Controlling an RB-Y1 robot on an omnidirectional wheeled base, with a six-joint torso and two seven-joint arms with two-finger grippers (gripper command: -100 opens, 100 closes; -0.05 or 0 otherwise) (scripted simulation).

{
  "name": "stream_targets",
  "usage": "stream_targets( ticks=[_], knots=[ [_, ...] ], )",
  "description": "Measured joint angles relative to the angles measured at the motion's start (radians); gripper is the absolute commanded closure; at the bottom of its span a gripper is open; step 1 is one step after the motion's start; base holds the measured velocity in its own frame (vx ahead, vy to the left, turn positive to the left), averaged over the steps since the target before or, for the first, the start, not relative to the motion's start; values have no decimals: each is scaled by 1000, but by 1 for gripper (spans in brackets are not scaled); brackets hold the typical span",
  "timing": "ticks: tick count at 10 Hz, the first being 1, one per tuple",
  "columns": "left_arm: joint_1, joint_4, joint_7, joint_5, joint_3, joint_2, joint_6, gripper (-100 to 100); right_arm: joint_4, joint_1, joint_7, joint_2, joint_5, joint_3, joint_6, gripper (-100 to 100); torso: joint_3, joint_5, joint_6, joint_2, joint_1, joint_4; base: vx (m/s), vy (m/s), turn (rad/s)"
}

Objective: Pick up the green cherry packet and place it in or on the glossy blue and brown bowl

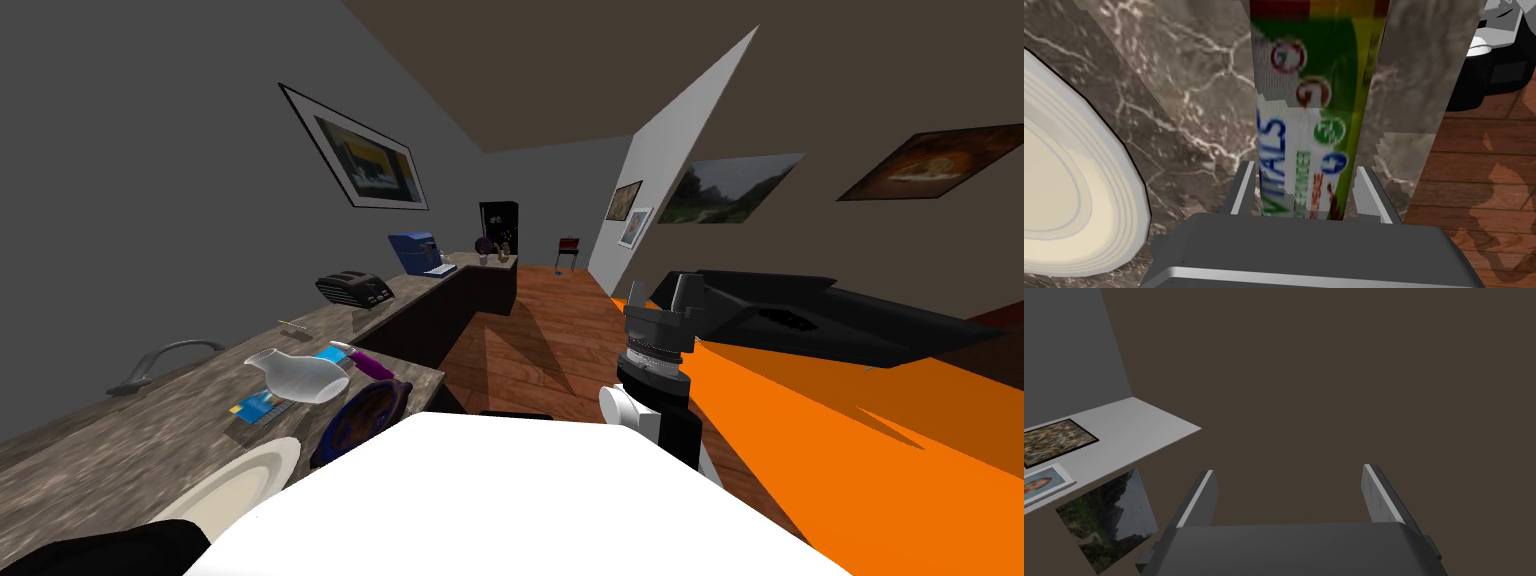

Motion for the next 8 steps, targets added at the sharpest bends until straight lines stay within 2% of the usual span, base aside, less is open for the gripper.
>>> stream_targets(
  ticks=[3,4,5,8],
  knots=[
    [33,-58,33,21,38,18,17,100,0,0,0,0,0,0,0,0,0,0,0,1,0,0,-13,16,16],
    [35,-60,35,21,39,18,19,0,0,0,0,0,0,0,0,0,0,0,0,0,0,0,0,0,0],
    [34,-60,35,21,39,18,19,100,0,0,0,0,0,0,0,0,0,0,0,0,0,0,-26,-46,8],
    [54,-85,45,49,124,34,27,100,0,0,0,0,0,0,0,0,3,-3,0,4,-7,1,-72,-72,-1]
  ],
)
